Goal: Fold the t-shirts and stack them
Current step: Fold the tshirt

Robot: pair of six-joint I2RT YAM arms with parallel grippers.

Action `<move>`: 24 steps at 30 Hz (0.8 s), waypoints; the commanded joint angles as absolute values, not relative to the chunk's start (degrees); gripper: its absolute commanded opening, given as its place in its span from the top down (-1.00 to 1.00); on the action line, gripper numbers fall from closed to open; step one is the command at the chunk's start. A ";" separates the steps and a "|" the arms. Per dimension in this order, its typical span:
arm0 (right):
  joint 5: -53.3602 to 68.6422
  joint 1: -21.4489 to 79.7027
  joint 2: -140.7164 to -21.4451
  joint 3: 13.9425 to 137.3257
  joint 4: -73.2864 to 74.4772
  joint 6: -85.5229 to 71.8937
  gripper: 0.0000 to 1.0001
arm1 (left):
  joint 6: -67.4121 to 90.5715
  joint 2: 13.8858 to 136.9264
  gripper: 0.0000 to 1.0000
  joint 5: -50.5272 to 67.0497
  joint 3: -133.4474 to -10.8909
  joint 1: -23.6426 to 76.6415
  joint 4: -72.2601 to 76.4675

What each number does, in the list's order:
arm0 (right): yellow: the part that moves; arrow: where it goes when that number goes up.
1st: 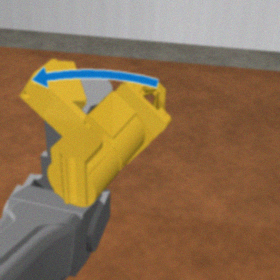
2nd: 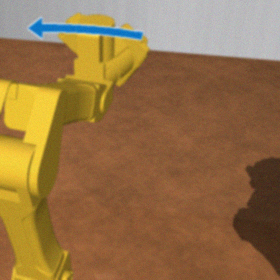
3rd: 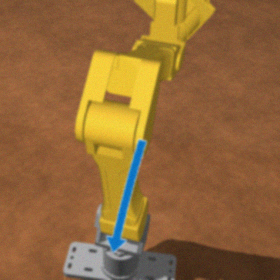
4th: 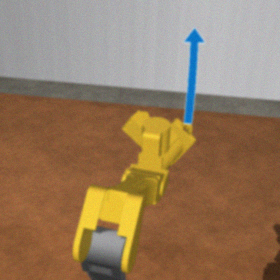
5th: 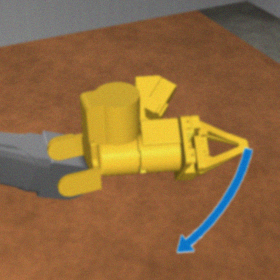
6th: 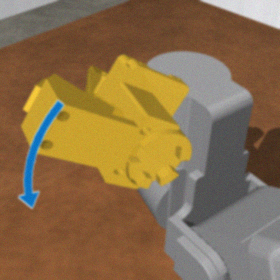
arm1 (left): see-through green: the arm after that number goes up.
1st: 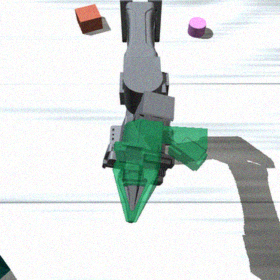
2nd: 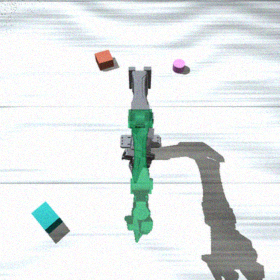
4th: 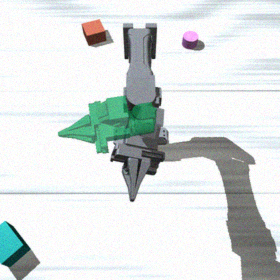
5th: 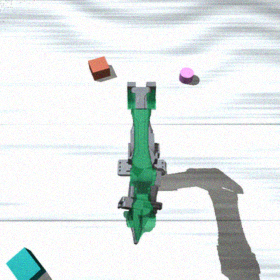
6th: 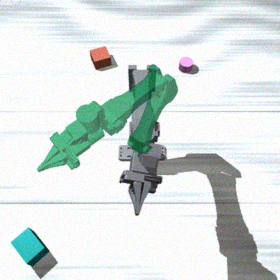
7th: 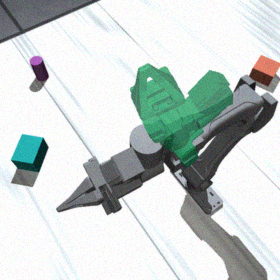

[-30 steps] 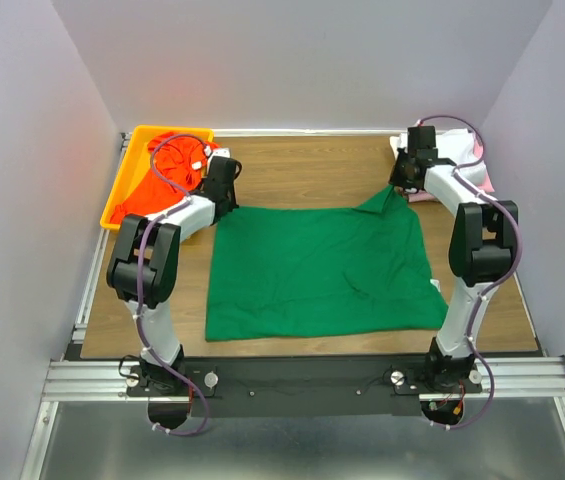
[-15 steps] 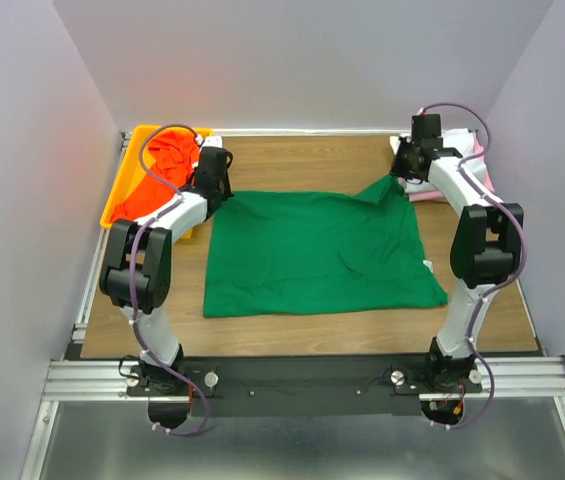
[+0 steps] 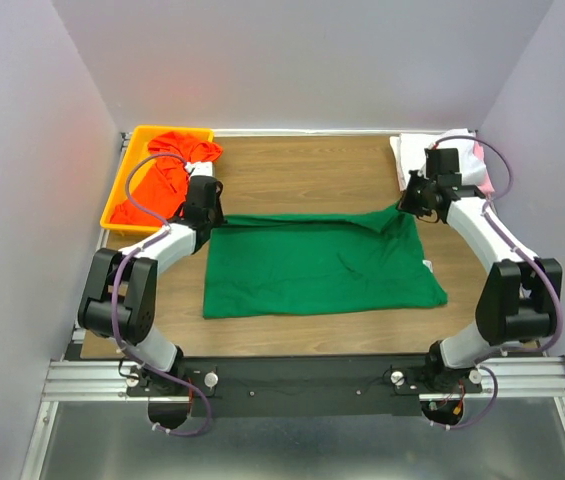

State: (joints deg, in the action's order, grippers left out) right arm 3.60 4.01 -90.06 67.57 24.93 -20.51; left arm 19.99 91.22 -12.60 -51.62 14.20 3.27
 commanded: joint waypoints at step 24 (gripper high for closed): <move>3.08 3.95 -67.15 50.10 34.19 -24.08 0.99 | 23.99 79.46 1.00 -8.53 -39.82 14.50 4.75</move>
State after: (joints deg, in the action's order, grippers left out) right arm 3.70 4.01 -68.86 51.77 31.55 -23.20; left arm 22.37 82.04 -9.34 -41.36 14.37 4.82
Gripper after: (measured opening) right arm 0.008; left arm 0.007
